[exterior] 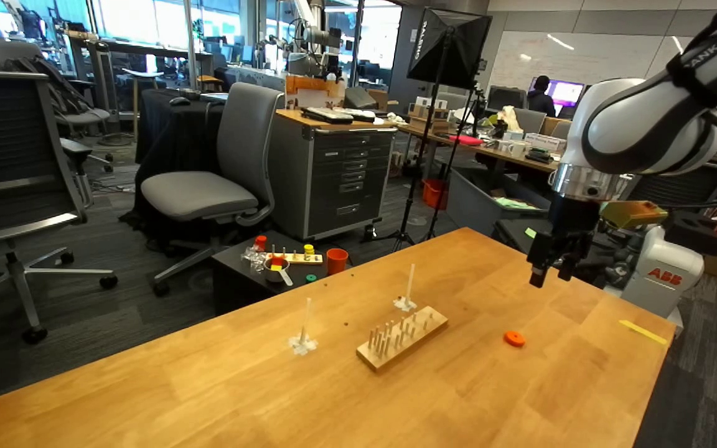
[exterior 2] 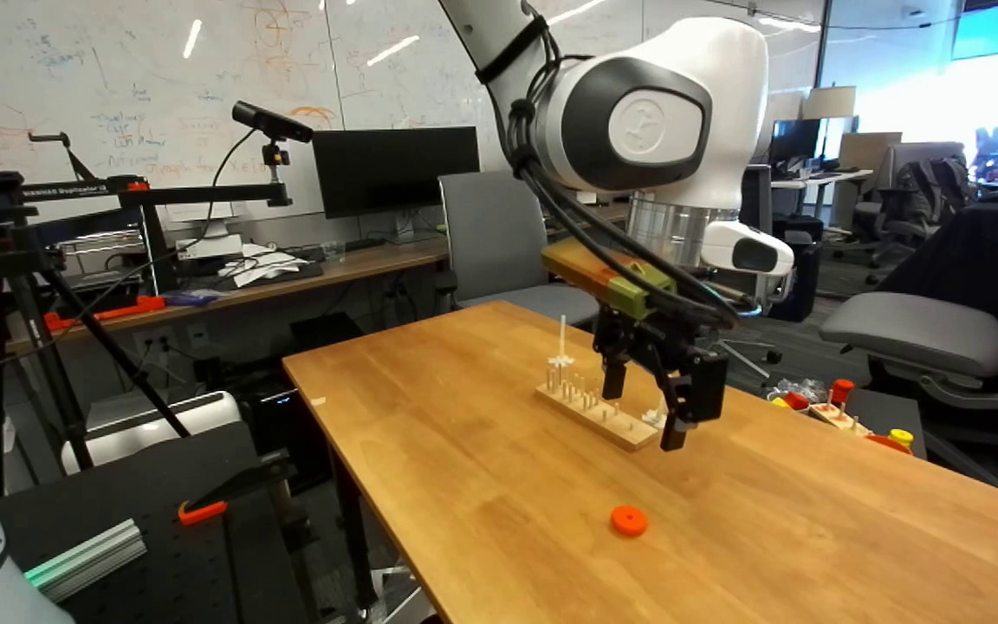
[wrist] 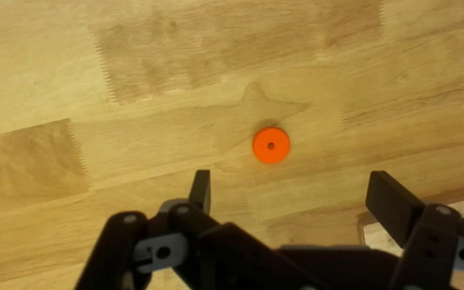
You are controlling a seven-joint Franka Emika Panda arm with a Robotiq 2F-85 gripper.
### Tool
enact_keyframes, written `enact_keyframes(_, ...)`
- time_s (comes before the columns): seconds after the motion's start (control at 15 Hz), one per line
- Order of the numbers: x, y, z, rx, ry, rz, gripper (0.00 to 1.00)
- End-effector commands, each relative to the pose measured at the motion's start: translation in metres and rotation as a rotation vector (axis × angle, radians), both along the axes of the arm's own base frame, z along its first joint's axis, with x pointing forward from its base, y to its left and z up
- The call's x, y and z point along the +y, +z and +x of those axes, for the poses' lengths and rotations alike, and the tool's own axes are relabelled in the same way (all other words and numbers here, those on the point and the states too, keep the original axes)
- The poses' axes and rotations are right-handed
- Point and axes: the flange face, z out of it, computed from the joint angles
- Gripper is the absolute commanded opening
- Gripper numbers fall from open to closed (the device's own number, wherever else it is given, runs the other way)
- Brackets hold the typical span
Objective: Put the orange ring on the platform
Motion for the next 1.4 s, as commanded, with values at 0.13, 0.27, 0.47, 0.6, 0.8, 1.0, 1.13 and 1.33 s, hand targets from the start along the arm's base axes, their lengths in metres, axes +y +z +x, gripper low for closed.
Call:
enact_keyframes(0.13,-0.007,-0.030,0.030,0.023,-0.027,-0.011,1.00)
enact_keyframes(0.27,-0.007,-0.041,0.035,0.029,-0.022,-0.020,1.00)
enact_keyframes(0.47,-0.010,-0.062,0.038,0.053,-0.024,-0.027,1.00)
enact_keyframes(0.6,-0.008,-0.074,0.039,0.065,-0.015,-0.032,1.00)
enact_keyframes(0.8,-0.008,-0.082,0.041,0.073,-0.009,-0.038,1.00)
enact_keyframes(1.0,-0.010,-0.086,0.043,0.077,-0.007,-0.038,1.00)
enact_keyframes(1.13,-0.013,-0.088,0.045,0.079,-0.010,-0.030,1.00)
enact_keyframes(1.33,-0.009,-0.090,0.047,0.078,0.013,-0.017,1.00)
